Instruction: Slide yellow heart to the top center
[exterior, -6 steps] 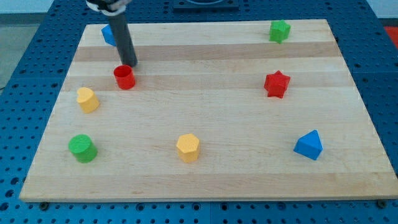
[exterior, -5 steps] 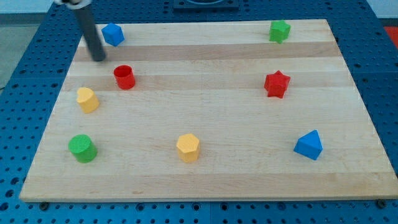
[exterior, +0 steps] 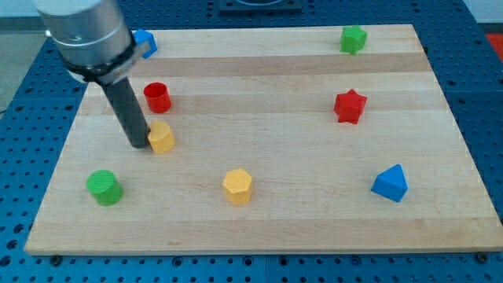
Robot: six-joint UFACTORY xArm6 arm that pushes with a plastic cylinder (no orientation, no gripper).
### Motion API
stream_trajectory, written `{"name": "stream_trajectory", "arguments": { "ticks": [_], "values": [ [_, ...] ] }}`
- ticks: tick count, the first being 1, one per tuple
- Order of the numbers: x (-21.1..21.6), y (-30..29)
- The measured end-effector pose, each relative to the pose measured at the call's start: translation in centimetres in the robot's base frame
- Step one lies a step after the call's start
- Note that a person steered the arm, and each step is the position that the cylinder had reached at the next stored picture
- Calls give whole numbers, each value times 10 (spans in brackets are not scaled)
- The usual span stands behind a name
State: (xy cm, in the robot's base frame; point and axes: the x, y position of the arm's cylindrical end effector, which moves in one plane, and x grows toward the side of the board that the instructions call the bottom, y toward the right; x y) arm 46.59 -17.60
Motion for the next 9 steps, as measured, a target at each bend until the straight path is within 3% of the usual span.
{"name": "stream_trajectory", "arguments": {
  "ticks": [3, 4, 5, 6, 8, 9],
  "values": [
    [12, 5],
    [-13, 103],
    [-41, 121],
    [-80, 68],
    [-76, 134],
    [-103, 146]
  ]
}}
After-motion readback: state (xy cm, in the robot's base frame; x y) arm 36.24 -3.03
